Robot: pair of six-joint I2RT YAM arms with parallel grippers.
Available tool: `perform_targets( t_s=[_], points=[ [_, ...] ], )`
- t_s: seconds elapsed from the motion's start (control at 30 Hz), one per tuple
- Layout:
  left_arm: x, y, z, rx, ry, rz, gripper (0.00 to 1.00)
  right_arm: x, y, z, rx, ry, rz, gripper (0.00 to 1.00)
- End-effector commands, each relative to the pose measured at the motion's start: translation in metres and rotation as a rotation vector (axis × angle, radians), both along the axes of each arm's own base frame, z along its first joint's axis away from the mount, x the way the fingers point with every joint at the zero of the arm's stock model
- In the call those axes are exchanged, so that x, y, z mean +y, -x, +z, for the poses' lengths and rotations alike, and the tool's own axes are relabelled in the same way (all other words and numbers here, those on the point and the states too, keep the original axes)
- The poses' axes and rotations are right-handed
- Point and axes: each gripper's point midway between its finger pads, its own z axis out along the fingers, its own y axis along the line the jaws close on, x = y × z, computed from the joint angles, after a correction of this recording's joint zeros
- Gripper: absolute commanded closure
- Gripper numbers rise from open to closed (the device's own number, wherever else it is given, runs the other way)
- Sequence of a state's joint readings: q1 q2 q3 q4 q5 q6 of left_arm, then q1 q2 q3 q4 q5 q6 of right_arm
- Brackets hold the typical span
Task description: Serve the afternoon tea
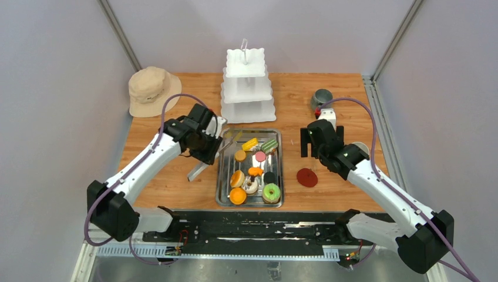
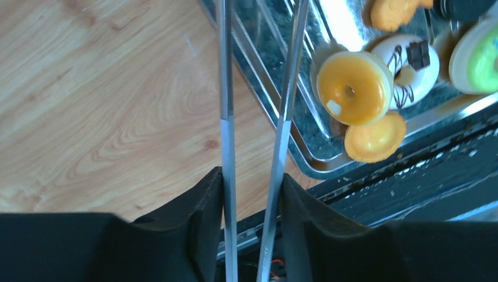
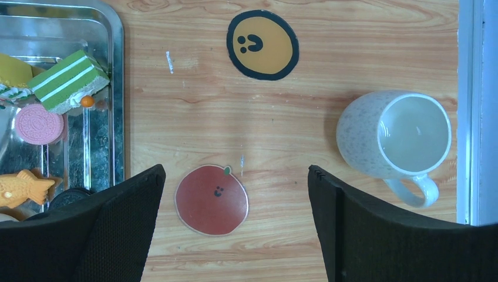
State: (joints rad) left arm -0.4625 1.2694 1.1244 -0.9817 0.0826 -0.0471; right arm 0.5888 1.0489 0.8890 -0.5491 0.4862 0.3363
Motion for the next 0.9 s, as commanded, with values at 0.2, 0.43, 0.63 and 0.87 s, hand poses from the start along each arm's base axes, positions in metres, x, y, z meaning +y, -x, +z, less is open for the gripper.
perform_targets(
  t_s=[0.2,0.43,0.63,0.87],
  points=[
    [-0.016,-0.015,0.011,-0.038,-0.116,-0.176,0.51,-0.007,0.002,0.014,-0.027,0.017,-0.012,0.1],
    [-0.018,-0.024,0.022,-0.094,-0.114,-0.199,0.51,-0.005,0.001,0.013,-0.021,0.015,-0.008,0.1],
    [-0.04,-0.03,0.027,-0.157,0.0,-0.259,0.51,-0.005,0.002,0.011,-0.017,0.02,-0.003,0.1],
    [-0.051,-0.028,0.032,-0.189,0.048,-0.352,0.5,-0.005,0.005,0.01,-0.015,0.011,0.002,0.1]
  ],
)
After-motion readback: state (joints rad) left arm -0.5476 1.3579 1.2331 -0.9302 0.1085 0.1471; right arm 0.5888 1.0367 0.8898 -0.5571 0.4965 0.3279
